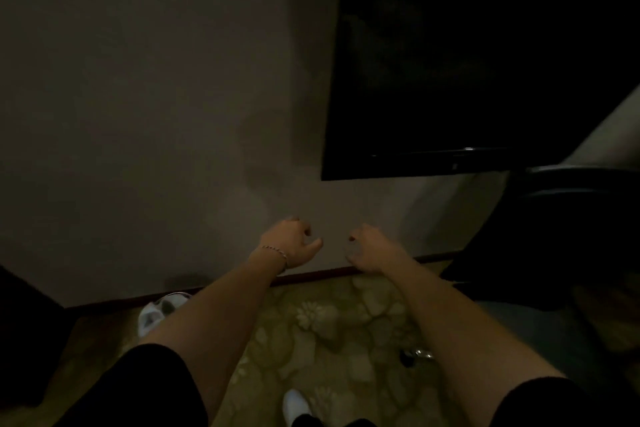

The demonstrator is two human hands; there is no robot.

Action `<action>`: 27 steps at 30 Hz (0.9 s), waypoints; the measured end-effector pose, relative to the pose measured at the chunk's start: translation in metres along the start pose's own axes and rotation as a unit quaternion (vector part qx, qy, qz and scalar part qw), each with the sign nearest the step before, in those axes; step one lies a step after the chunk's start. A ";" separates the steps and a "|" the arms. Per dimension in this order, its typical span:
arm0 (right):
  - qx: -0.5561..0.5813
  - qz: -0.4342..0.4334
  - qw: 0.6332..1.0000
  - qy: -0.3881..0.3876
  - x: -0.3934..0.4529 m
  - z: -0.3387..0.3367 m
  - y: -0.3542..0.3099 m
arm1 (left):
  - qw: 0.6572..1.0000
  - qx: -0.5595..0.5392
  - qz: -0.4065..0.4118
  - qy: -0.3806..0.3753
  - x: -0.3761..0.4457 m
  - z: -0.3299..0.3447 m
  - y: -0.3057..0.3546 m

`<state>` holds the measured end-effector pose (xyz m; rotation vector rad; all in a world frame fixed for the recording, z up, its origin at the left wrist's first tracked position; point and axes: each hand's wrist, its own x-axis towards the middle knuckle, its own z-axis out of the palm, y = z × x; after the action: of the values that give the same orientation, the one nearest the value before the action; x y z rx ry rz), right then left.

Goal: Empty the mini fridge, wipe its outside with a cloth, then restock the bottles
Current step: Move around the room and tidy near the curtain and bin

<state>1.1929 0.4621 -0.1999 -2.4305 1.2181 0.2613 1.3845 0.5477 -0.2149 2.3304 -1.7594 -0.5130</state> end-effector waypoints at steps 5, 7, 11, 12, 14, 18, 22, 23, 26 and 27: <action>0.035 0.094 0.995 0.026 -0.106 0.006 0.069 | 0.994 0.011 0.101 -0.046 -0.021 0.042 0.100; 0.029 0.130 0.991 0.033 -0.147 0.005 0.101 | 0.989 0.014 0.136 -0.061 -0.023 0.055 0.142; 0.053 0.205 0.975 0.073 -0.224 -0.001 0.166 | 0.973 0.016 0.220 -0.074 -0.039 0.077 0.231; 0.054 0.221 0.970 0.083 -0.242 -0.001 0.181 | 0.968 0.017 0.237 -0.076 -0.043 0.083 0.253; 0.059 0.254 0.960 0.102 -0.277 -0.002 0.211 | 0.959 0.020 0.273 -0.077 -0.048 0.095 0.298; 0.056 0.300 0.945 0.119 -0.344 0.001 0.278 | 0.938 0.022 0.332 -0.094 -0.058 0.131 0.391; 0.064 0.344 0.929 0.121 -0.408 -0.003 0.354 | 0.928 0.032 0.360 -0.094 -0.076 0.171 0.492; 0.068 0.350 0.927 0.120 -0.424 -0.005 0.375 | 0.927 0.035 0.363 -0.092 -0.079 0.182 0.517; 0.071 0.364 0.919 0.133 -0.471 -0.009 0.439 | 0.920 0.044 0.375 -0.100 -0.090 0.212 0.591; 0.072 0.374 0.915 0.137 -0.487 -0.011 0.459 | 0.919 0.041 0.379 -0.103 -0.093 0.220 0.614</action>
<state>0.5331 0.5636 -0.1496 -1.8110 2.1772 0.0327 0.7300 0.4753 -0.1928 1.4606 -2.6015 -0.5513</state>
